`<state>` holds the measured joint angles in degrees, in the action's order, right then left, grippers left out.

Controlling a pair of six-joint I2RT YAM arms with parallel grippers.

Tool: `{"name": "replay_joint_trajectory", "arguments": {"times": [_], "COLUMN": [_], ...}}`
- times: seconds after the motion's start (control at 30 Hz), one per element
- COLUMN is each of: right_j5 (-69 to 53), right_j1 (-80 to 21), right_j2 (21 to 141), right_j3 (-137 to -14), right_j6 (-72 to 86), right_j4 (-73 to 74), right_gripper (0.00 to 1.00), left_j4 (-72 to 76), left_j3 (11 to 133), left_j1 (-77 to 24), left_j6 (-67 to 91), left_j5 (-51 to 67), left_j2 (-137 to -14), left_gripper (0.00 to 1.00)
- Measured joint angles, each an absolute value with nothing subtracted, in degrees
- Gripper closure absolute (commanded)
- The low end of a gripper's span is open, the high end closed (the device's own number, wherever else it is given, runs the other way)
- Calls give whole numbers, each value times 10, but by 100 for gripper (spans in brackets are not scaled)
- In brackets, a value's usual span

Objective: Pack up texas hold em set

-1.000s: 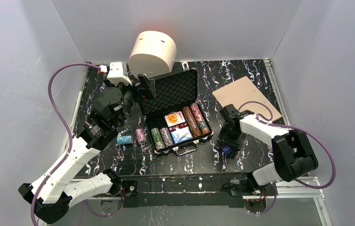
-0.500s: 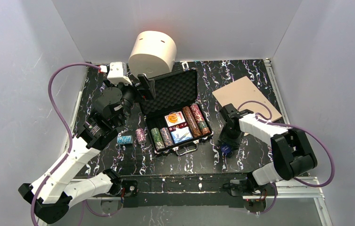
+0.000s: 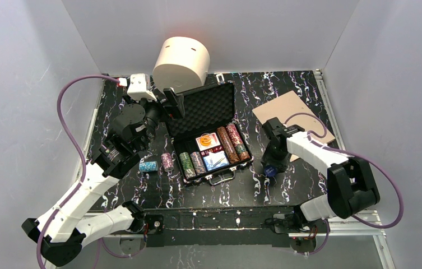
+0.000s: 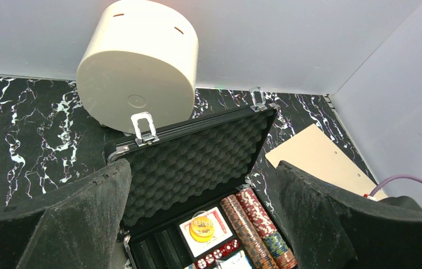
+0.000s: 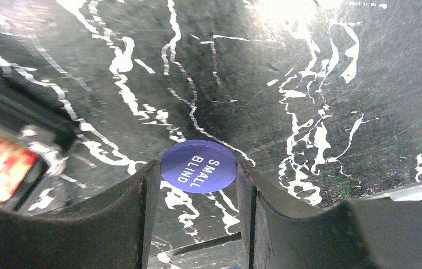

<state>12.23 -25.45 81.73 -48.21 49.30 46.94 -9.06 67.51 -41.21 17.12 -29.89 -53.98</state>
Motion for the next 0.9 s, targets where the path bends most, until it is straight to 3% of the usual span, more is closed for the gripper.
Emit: {"name": "replay_joint_trajectory", "arguments": {"times": [0.47, 0.9], "right_j5": [74, 71], "right_j1": [-289, -470], "right_j2": [807, 1017], "right_j3": [-603, -818], "right_j6": [495, 496], "right_j4": [478, 444], "right_gripper": [47, 46], "left_j4": [-90, -91], "left_j3": [674, 681], "left_j1": [-412, -412], "left_j6": [171, 168], "left_j5": [-300, -300], "left_j2": [-541, -561], "left_gripper": [2, 2]}}
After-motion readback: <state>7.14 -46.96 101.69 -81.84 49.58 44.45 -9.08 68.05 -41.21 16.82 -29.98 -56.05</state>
